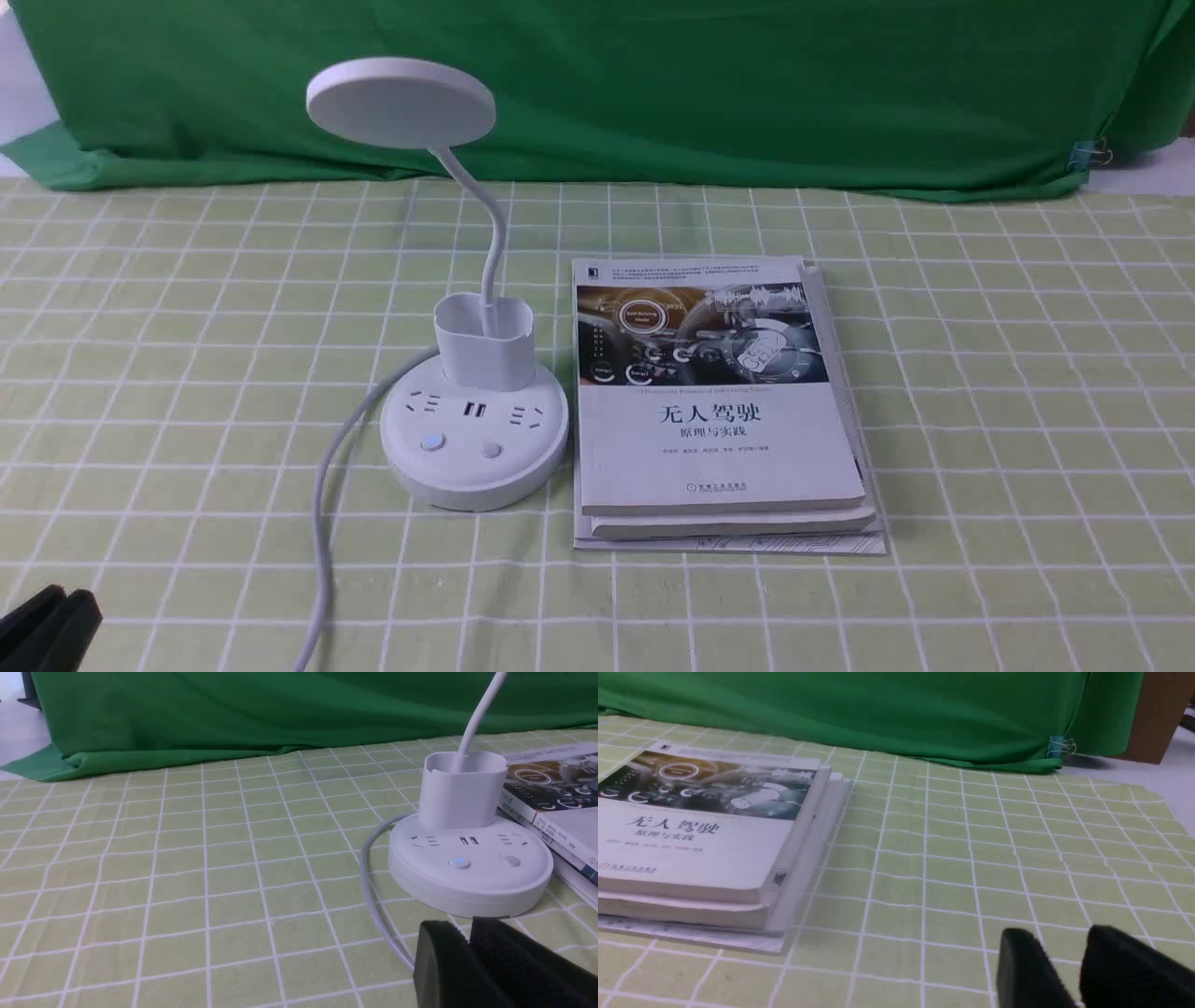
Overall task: Turn on the table lamp on the green coffee tablecloth with your hand.
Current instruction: 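Press the power button on the lamp base to turn the lamp on with the left gripper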
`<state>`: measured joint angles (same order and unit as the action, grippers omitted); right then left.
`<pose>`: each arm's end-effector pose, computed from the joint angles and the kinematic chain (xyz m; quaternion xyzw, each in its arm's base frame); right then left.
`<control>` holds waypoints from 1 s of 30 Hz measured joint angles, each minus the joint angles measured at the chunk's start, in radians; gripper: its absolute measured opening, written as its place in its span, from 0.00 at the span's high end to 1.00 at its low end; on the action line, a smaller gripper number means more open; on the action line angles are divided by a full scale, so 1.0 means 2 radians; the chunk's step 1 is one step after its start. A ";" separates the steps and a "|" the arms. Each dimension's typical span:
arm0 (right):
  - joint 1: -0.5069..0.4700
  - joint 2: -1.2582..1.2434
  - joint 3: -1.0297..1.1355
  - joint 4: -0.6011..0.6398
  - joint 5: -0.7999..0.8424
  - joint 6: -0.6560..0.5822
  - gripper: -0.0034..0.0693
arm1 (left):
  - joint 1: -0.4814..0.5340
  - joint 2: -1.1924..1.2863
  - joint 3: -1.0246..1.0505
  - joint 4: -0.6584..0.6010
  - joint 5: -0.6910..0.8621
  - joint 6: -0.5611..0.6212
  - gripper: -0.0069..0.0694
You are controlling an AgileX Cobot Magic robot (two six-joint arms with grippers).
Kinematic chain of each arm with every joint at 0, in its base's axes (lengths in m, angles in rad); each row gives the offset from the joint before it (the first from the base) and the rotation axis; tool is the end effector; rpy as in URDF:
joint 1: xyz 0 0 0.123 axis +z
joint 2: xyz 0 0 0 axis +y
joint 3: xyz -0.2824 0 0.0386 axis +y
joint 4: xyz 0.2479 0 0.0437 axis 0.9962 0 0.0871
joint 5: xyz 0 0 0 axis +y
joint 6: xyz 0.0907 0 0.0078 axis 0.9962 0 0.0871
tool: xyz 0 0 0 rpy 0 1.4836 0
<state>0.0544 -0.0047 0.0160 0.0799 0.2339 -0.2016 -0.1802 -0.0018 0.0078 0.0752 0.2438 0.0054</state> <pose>0.0555 0.0047 0.1868 -0.0737 0.7569 -0.0155 0.6492 0.0549 -0.0083 0.1885 0.0924 0.7563 -0.0261 0.6471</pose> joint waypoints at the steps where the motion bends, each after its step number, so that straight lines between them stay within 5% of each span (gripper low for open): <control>1: 0.000 0.000 0.000 0.000 0.000 0.000 0.62 | 0.000 0.000 0.000 0.000 0.000 0.000 0.82; 30: 0.000 0.000 0.000 0.000 0.000 0.000 0.62 | 0.000 0.000 0.000 -0.017 -0.058 0.001 0.78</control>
<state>0.0544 -0.0047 0.0160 0.0799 0.2339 -0.2016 -0.1802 -0.0018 0.0078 0.0417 0.1283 0.0073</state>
